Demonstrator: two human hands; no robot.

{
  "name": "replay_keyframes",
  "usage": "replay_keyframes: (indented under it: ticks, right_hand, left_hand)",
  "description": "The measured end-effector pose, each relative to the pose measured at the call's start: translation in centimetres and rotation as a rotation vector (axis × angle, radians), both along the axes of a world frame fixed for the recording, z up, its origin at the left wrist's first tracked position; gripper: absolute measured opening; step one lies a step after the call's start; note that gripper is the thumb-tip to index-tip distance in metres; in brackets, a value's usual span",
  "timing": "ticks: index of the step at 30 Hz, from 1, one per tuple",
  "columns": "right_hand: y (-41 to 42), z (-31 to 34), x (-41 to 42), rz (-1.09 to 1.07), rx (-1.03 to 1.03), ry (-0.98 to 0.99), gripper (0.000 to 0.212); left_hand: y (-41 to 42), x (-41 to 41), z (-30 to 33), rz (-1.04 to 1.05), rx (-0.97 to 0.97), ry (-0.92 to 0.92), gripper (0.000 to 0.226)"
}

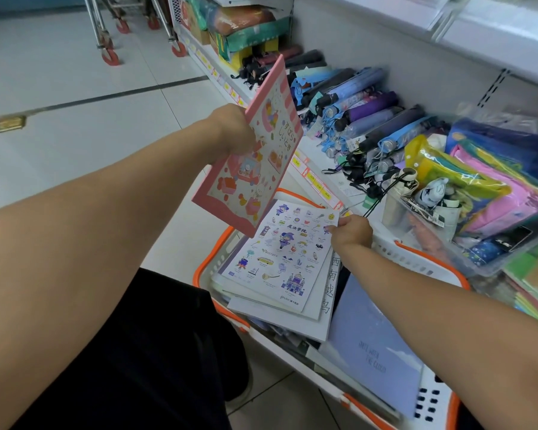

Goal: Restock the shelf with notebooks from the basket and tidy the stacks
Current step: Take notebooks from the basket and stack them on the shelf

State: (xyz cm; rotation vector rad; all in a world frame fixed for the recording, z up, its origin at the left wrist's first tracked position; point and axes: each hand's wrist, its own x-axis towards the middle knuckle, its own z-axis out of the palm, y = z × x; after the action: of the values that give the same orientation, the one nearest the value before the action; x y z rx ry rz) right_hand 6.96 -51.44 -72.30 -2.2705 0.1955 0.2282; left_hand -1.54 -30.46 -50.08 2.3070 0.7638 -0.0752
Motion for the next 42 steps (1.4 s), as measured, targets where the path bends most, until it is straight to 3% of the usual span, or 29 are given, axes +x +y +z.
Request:
replay_keyframes:
  ticks: [5,9,15,20,23,25,28,30,34,36,39,42]
  right_hand:
    - [-0.8,3.2,0.8,0.060,0.229,-0.033,0.007]
    - [-3.1,13.0,1.8,0.133,0.505,-0.064,0.008]
    - [-7.8,26.7,2.3,0.185,0.810,-0.142,0.023]
    - [-10.4,28.2,2.4,0.083,1.092,-0.048,0.017]
    - [-10.5,28.2,2.8,-0.017,1.075,-0.046,0.027]
    - [-10.9,28.2,3.5,-0.123,0.994,-0.146,0.023]
    - [-11.2,28.9,3.3,-0.174,0.969,-0.206,0.013]
    - [-11.6,29.4,2.6,-0.103,0.973,-0.178,0.015]
    - [-12.6,30.5,0.1,0.214,0.958,0.070,0.036]
    - [-13.1,30.7,-0.3,0.241,0.918,-0.018,0.034]
    - [-14.6,32.2,0.9,0.081,0.988,-0.207,0.032]
    - [-17.5,33.8,4.1,-0.170,1.147,-0.233,0.030]
  left_hand:
    - [0.8,0.4,0.1,0.038,0.060,-0.019,0.038]
    - [0.8,0.7,0.8,0.101,-0.008,-0.094,0.036]
    - [-2.2,0.4,4.2,0.054,-0.549,-0.306,0.016]
    - [-6.1,0.4,6.4,-0.113,-0.896,-0.342,0.029]
    - [-8.6,0.6,7.3,-0.113,-0.984,-0.345,0.044]
    - [-9.6,0.6,7.5,-0.157,-0.999,-0.332,0.046]
    - [-10.5,0.8,7.1,-0.290,-0.945,-0.355,0.029]
    - [-10.9,1.1,7.1,-0.264,-0.907,-0.397,0.028]
    - [-11.9,2.0,8.3,-0.161,-0.887,-0.492,0.028]
    - [-12.4,3.3,9.8,-0.161,-0.843,-0.494,0.029]
    - [-13.6,6.7,13.4,-0.267,-0.728,-0.441,0.019]
    - [-16.3,10.7,16.3,-0.402,-0.573,-0.344,0.015]
